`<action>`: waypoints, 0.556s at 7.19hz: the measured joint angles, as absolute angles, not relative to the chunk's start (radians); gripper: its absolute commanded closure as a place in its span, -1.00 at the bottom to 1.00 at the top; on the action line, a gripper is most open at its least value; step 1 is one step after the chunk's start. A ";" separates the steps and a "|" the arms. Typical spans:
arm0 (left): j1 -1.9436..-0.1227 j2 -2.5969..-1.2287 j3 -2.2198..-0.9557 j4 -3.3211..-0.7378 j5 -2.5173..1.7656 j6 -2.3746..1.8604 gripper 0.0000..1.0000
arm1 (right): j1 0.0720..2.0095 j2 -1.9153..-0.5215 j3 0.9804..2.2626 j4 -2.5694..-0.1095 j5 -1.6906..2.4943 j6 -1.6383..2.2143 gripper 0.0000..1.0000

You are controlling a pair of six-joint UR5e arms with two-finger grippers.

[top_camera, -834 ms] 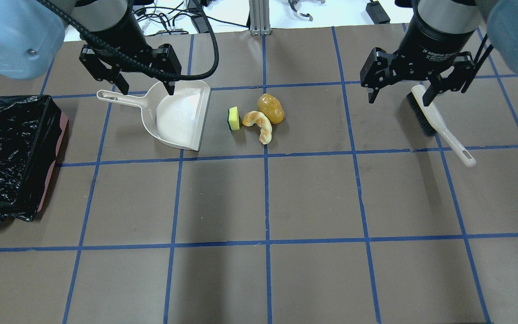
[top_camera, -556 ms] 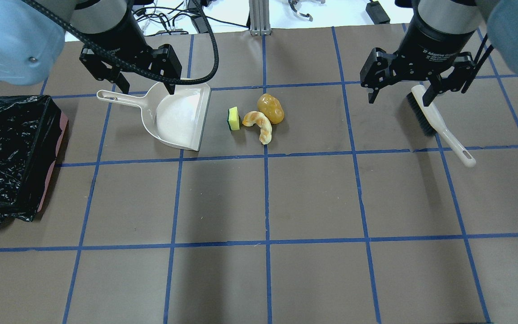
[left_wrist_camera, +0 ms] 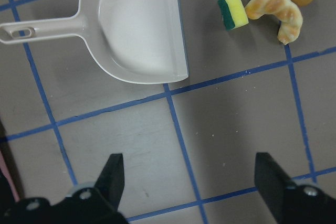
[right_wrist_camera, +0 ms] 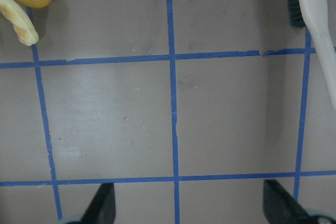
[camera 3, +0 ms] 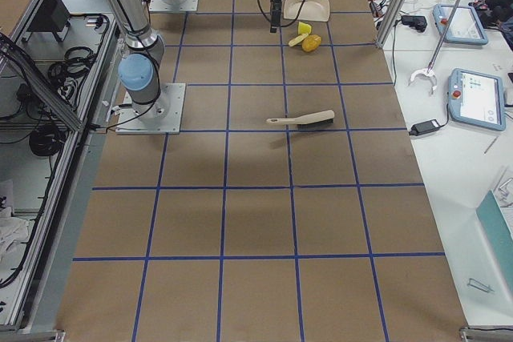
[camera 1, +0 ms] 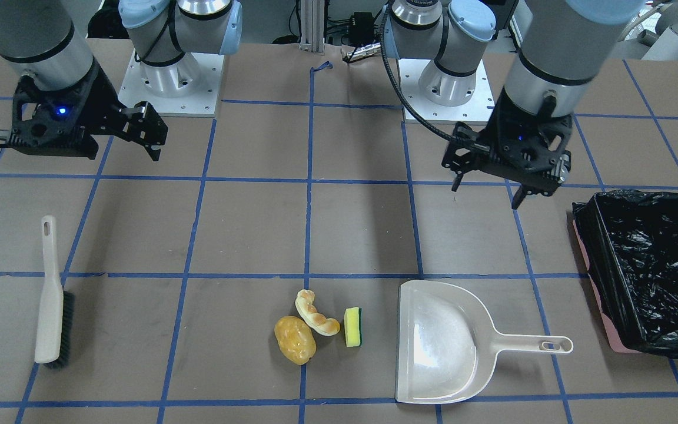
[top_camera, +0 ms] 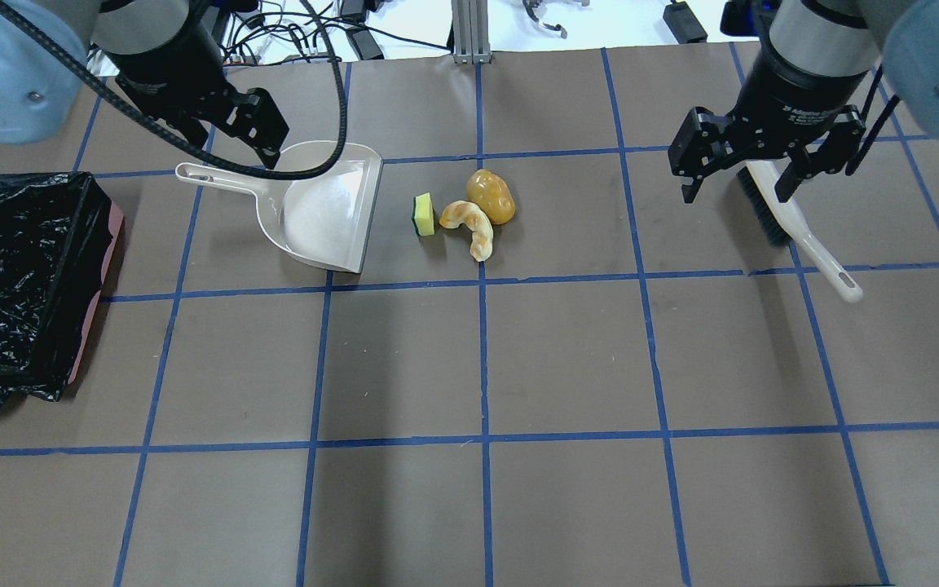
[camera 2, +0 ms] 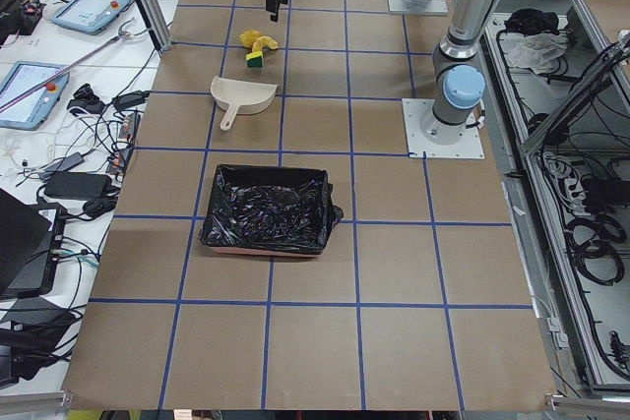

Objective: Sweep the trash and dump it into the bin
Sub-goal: 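Lower the left gripper to the dustpan handle while the right descends to the brush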

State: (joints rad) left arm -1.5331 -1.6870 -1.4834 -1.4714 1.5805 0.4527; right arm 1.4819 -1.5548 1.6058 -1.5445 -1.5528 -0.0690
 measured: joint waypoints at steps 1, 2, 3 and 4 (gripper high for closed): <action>-1.492 -1.722 -1.484 -1.453 1.581 0.631 -0.80 | 1.417 -1.541 1.646 -1.584 -1.562 -0.151 -0.93; -1.472 -1.766 -1.484 -1.416 1.585 0.821 -0.86 | 1.356 -1.513 1.688 -1.650 -1.595 -0.246 -0.90; -1.461 -1.810 -1.483 -1.356 1.588 1.027 -1.00 | 1.310 -1.473 1.724 -1.726 -1.638 -0.328 -0.90; -1.451 -1.853 -1.483 -1.288 1.589 1.213 -1.00 | 1.270 -1.426 1.753 -1.804 -1.663 -0.404 -0.90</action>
State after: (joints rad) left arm -1.4511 -1.8527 -1.4829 -1.2883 1.5895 1.2132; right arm 1.2698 -1.4256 1.7534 -1.8041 -1.6626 -0.4042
